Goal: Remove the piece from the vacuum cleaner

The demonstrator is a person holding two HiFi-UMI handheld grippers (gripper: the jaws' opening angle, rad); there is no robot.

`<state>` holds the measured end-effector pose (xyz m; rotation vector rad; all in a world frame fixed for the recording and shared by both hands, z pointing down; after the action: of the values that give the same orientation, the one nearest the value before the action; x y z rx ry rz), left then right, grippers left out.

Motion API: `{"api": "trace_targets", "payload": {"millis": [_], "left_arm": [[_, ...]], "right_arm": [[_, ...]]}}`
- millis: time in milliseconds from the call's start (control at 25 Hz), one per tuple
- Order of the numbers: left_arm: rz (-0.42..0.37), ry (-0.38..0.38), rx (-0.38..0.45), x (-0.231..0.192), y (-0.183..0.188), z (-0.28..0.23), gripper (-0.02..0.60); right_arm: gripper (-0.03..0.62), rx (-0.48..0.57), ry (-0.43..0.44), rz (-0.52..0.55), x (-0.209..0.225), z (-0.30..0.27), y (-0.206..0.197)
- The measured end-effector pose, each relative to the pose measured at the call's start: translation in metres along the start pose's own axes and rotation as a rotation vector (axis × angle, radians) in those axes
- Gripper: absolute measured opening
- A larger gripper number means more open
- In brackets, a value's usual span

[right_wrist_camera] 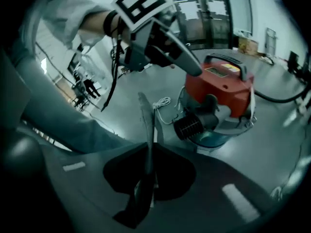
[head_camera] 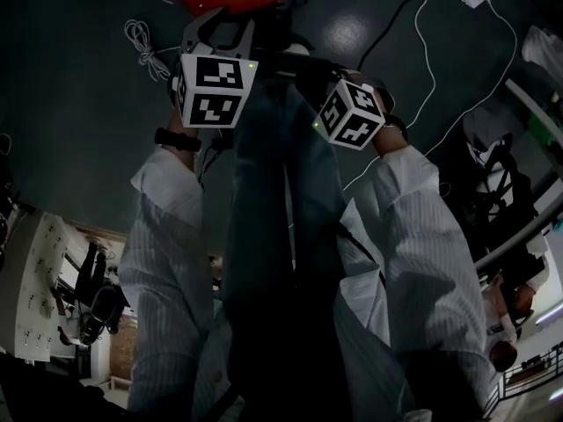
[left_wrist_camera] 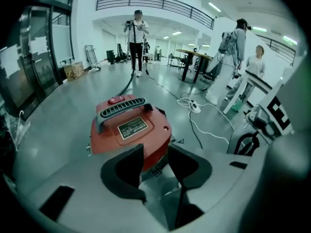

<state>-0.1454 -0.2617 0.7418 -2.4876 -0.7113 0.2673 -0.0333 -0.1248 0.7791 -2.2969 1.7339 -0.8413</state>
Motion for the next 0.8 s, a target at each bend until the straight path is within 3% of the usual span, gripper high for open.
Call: {"api": "trace_targets", "payload": {"millis": [80, 200, 240, 360, 480, 640, 800], "left_arm": [[0.061, 0.001, 0.053, -0.001, 0.017, 0.026, 0.153], [0.123, 0.067, 0.166, -0.007, 0.059, 0.091, 0.151], [0.137, 0.092, 0.193, -0.010, 0.074, 0.115, 0.138], [0.173, 0.115, 0.241, -0.010, 0.118, 0.187, 0.019], [0.219, 0.125, 0.285, -0.005, 0.163, 0.259, 0.005], [0.178, 0.157, 0.408, 0.003, 0.236, 0.338, 0.005], [0.099, 0.184, 0.509, -0.003, 0.291, 0.388, 0.005]], "right_arm": [[0.026, 0.054, -0.020, -0.120, 0.002, 0.027, 0.012], [0.026, 0.172, -0.059, -0.280, 0.003, 0.092, 0.039], [0.026, 0.219, -0.073, -0.326, 0.003, 0.117, 0.051], [0.028, 0.360, -0.119, -0.441, 0.000, 0.197, 0.090], [0.029, 0.481, -0.171, -0.517, -0.013, 0.276, 0.129], [0.029, 0.647, -0.224, -0.551, -0.026, 0.369, 0.181], [0.029, 0.775, -0.306, -0.513, -0.034, 0.435, 0.232]]}}
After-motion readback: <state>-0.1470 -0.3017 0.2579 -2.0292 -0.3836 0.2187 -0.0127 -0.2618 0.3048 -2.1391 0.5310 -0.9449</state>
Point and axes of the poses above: the fingertips, and each gripper's own axes: z backward along the fingers, x to its right, y out of its top, the point moved 2 cm from there along z, backward along the fingers, and after that the axes turned 3 degrees about -z, right-handed, at the moved point
